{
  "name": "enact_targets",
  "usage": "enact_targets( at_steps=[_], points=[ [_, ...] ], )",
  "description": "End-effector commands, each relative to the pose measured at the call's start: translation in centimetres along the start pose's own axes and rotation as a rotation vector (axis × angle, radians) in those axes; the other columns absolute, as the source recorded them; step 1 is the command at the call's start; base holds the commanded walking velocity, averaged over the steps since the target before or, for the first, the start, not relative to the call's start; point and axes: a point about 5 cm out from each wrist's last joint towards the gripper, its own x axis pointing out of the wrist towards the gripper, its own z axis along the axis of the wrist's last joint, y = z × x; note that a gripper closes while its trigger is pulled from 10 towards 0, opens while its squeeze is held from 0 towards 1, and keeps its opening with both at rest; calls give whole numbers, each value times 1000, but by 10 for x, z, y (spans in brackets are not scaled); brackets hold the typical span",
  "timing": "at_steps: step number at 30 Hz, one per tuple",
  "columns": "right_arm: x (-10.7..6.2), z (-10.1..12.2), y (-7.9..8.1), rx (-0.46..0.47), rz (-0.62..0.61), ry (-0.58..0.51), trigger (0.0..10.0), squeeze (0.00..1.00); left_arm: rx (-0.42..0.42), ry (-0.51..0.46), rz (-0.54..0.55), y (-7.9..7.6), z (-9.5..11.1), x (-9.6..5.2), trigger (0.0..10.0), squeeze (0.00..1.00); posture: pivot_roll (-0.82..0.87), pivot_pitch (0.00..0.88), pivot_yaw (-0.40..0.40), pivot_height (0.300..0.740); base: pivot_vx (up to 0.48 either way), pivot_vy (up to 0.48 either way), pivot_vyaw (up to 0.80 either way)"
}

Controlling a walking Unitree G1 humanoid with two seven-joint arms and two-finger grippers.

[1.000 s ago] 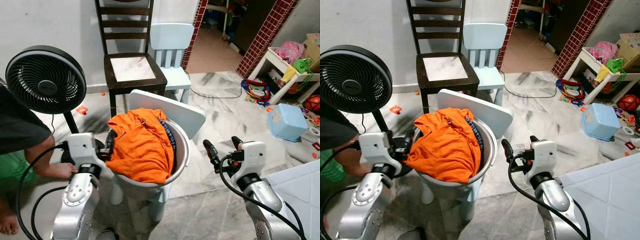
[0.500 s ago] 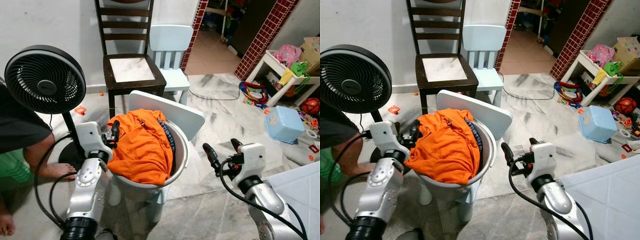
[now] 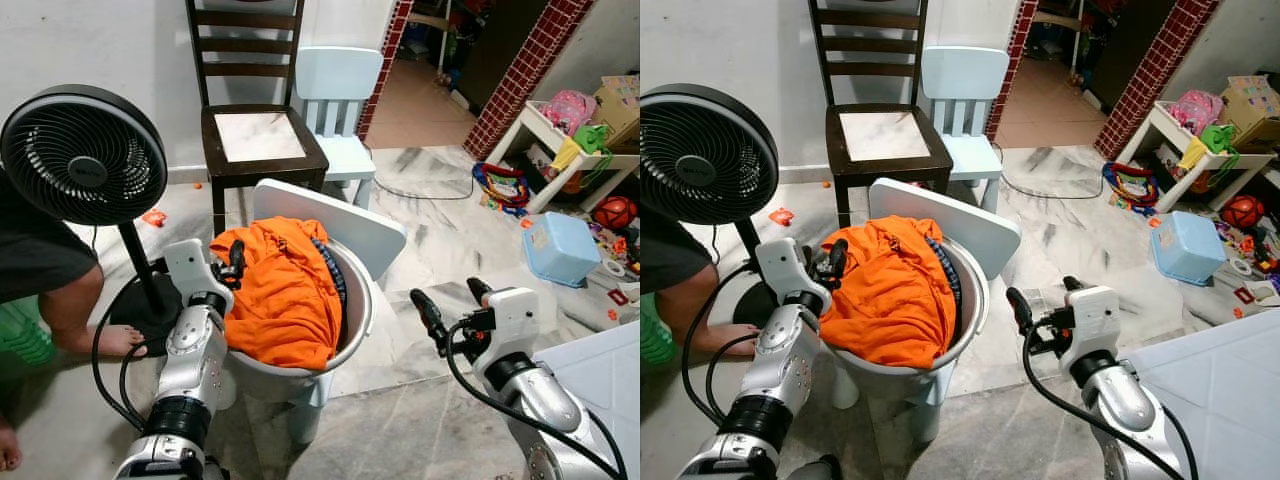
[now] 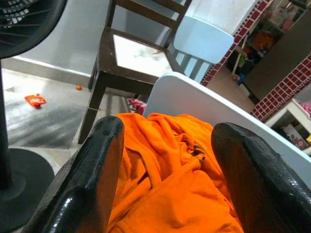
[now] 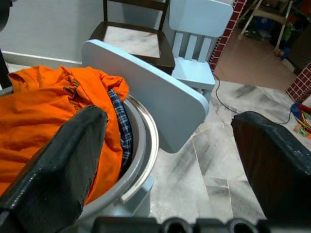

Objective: Hang hanger

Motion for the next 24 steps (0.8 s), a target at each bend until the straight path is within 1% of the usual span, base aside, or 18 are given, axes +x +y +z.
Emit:
enact_targets(
  at_steps=[1,2,7,10,15,20,24],
  points=[
    [-3,3,-5,-19,-12,4,10000,0,22,-1,-30,-7,0,3,10000,0,-110,135,-183,740,0,0,0],
    [-3,3,-4,-19,-9,3,10000,0,44,-7,-26,-5,2,6,10000,0,-117,137,-185,740,0,0,0],
    [-1,4,-2,-20,-2,2,10000,0,78,-1,-6,0,2,9,10000,0,-120,136,-184,740,0,0,0],
    [-1,5,-2,-22,-1,0,10000,0,100,15,-14,-3,-1,10,10000,0,-121,136,-184,740,0,0,0],
    [0,5,-1,-22,-3,0,10000,0,99,13,-28,-9,-1,13,10000,0,-127,135,-179,740,0,0,0],
    [0,5,1,-22,0,-4,10000,0,114,24,-34,-10,-3,14,10000,0,-132,134,-175,740,0,0,0],
    [1,6,1,-22,-2,-9,10000,0,130,12,-37,-9,2,17,10000,0,-134,133,-166,740,0,0,0]
  ],
)
